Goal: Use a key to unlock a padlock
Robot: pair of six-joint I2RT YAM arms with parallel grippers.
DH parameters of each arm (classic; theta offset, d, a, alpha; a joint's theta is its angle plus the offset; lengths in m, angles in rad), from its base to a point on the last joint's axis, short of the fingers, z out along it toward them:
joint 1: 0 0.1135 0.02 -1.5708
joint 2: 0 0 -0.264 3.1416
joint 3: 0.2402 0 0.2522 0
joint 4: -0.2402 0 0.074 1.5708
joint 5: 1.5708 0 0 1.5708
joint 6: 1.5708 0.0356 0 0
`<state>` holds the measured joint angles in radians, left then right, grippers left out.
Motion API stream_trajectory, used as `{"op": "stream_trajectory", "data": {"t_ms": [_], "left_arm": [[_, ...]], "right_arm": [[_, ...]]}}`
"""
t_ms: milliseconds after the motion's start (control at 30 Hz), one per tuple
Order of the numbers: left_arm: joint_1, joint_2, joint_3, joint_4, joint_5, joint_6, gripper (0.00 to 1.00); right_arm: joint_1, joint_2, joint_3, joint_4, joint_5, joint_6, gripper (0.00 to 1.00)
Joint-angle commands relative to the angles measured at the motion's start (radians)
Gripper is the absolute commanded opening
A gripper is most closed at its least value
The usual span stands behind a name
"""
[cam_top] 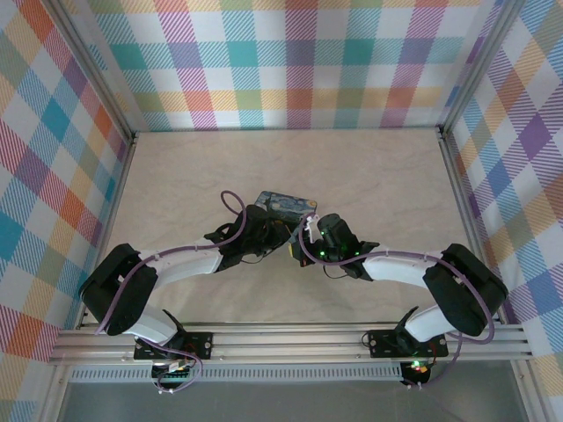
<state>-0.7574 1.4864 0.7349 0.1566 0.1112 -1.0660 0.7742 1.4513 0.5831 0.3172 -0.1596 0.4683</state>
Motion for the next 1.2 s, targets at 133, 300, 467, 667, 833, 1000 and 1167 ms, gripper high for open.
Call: {"op": "stream_trajectory", "data": {"t_ms": [133, 300, 467, 667, 833, 1000, 1167], "left_arm": [[-0.03, 0.017, 0.021, -0.003, 0.019, -0.05, 0.0], [-0.046, 0.023, 0.029, -0.011, 0.004, -0.065, 0.0], [-0.061, 0.032, 0.035, -0.027, -0.016, -0.069, 0.0], [-0.067, 0.041, 0.037, -0.025, -0.02, -0.084, 0.0], [-0.072, 0.053, 0.039, -0.025, -0.022, -0.095, 0.0], [-0.073, 0.076, 0.035, -0.005, -0.009, -0.117, 0.0], [-0.075, 0.098, 0.033, 0.027, 0.014, -0.134, 0.0]], "right_arm": [[0.008, -0.016, -0.011, 0.185, 0.041, 0.032, 0.0], [0.008, -0.005, 0.002, 0.222, 0.051, 0.016, 0.0], [0.008, 0.006, 0.038, 0.209, 0.077, 0.004, 0.0], [0.007, 0.011, 0.061, 0.224, 0.078, -0.012, 0.0], [0.004, 0.012, 0.068, 0.281, 0.05, -0.027, 0.0], [0.001, 0.02, 0.064, 0.347, 0.04, -0.033, 0.0], [-0.005, 0.044, 0.072, 0.394, 0.025, -0.027, 0.0]]}}
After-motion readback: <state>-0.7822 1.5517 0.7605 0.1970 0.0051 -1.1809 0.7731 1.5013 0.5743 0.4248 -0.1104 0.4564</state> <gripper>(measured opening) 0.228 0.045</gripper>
